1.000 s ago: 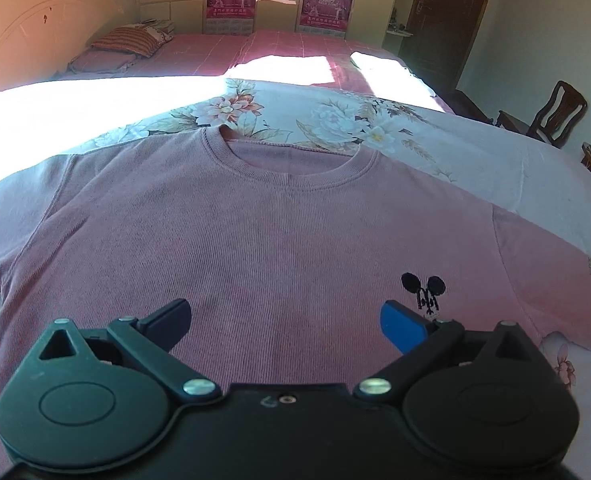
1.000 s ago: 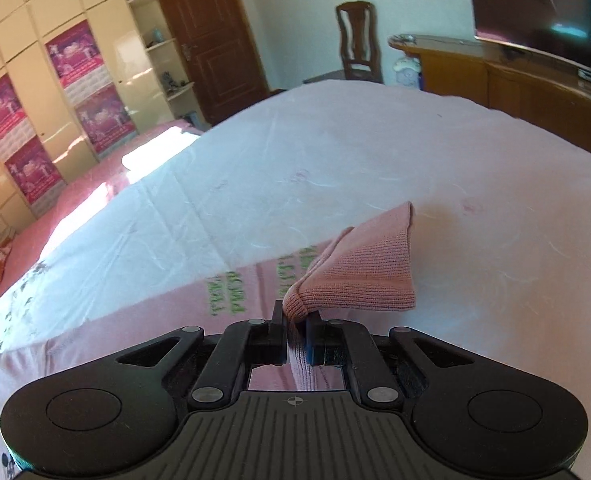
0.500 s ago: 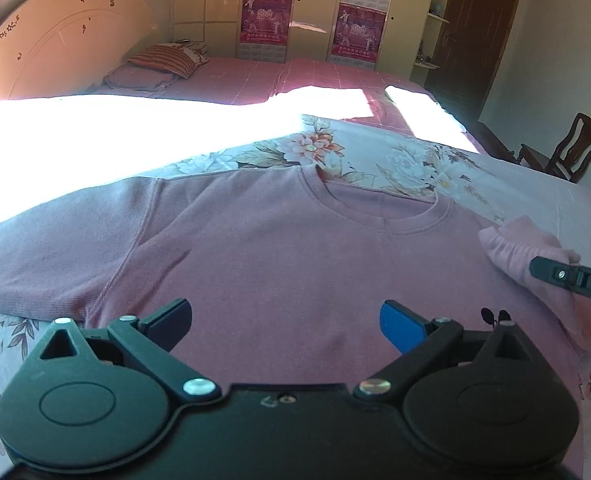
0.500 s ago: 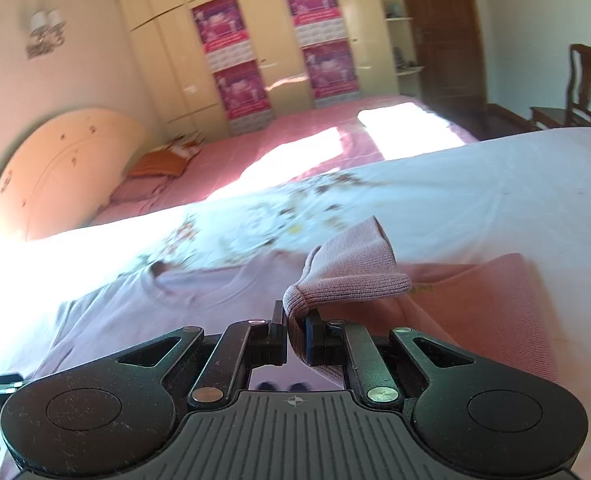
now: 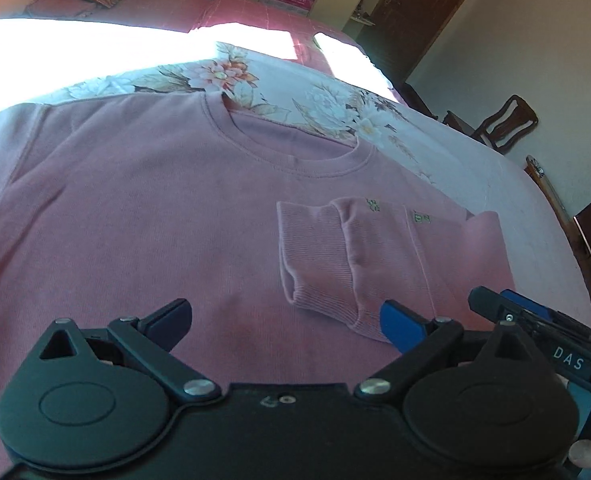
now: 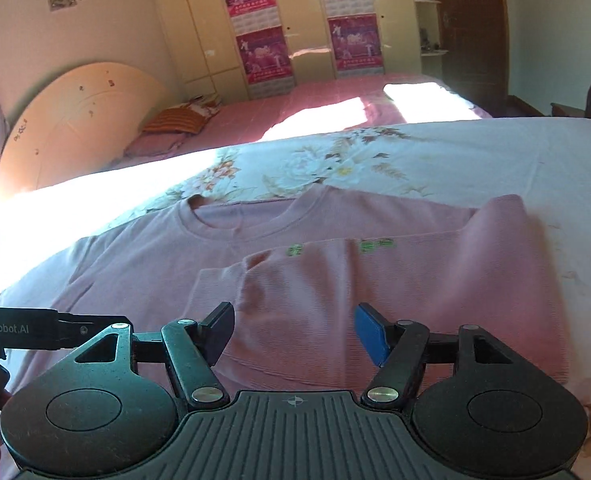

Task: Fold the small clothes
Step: 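Lift the sleeve and fold it across the chest with the right gripper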

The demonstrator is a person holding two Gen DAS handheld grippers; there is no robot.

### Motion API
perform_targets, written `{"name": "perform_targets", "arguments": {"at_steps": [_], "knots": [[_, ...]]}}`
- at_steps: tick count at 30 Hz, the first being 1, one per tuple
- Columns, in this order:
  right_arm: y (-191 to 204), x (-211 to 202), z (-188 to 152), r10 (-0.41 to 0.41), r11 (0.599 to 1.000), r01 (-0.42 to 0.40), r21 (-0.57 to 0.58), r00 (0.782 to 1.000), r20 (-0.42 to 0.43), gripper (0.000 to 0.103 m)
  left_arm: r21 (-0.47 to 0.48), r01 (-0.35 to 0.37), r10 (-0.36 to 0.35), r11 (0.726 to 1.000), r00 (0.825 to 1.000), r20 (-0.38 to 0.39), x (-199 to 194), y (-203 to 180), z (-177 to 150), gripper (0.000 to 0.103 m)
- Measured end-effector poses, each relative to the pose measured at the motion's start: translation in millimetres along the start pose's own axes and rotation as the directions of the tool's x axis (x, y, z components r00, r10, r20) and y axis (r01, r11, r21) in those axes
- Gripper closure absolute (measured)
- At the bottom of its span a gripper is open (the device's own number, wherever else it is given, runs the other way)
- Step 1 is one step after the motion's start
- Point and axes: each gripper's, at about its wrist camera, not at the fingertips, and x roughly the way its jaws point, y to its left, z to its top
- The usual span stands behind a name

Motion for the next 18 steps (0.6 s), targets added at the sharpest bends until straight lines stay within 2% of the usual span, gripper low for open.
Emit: {"name": "perform_targets", "arguments": {"at_steps": [2,3,4,6,8,9,10,11,14,16,18], "knots": [[-22.4,-13.0,-9.9,-0.085,0.996,0.085,0.003,0.996,0.001,0.037,-0.026,0.028,-0.028,0.999,0.999,-0.015,18.4,-1.8,-0.7,0.007],[-30.0,-16.3,-15.3,-0.111,0.994,0.111,0.006,0.994,-0.003,0.037,-0.047,0.049,-0.05,0.998,0.999,-0.016,25.4,-1.6,-0.4,0.023],[-41.9,-21.0,-19.7,-0.145,0.989,0.145,0.014,0.989,-0.013,0.037,-0.074,0.064,-0.067,0.995,0.997,-0.031,32.4,-0.9,0.2,0.045],[-61.1,-27.3,-30.8,-0.195,0.98,0.196,0.03,0.98,-0.033,0.037,-0.127,0.088,-0.092,0.988,0.996,-0.022,42.1,1.8,0.7,0.048],[-75.8,-29.9,-35.6,-0.222,0.973,0.225,0.055,0.974,-0.053,0.037,-0.137,0.085,-0.086,0.987,0.996,0.0,49.0,0.1,2.1,0.055],[-80.3,-29.9,-39.5,-0.229,0.97,0.233,0.067,0.972,-0.059,0.037,-0.134,0.084,-0.084,0.987,0.996,0.009,49.7,-2.5,2.7,0.062],[-86.7,-31.9,-41.4,-0.234,0.968,0.239,0.079,0.97,-0.07,0.037,-0.129,0.079,-0.078,0.988,0.997,0.014,50.4,-4.1,3.1,0.084],[-89.3,-31.3,-44.3,-0.237,0.966,0.243,0.086,0.969,-0.075,0.037,-0.132,0.084,-0.082,0.988,0.996,0.016,49.8,-6.5,4.6,0.098],[-92.3,-29.6,-45.7,-0.235,0.965,0.242,0.097,0.969,-0.081,0.037,-0.124,0.112,-0.102,0.986,0.991,0.087,31.1,-13.5,13.7,0.096],[-88.1,-26.9,-41.7,-0.236,0.967,0.241,0.076,0.969,-0.07,0.037,-0.128,0.176,-0.155,0.976,0.976,0.153,7.4,-18.2,27.0,0.096],[-84.4,-21.6,-40.5,-0.23,0.971,0.233,0.057,0.971,-0.06,0.037,-0.093,0.192,-0.167,0.977,0.96,0.223,-14.6,-22.9,39.5,0.096]]}}
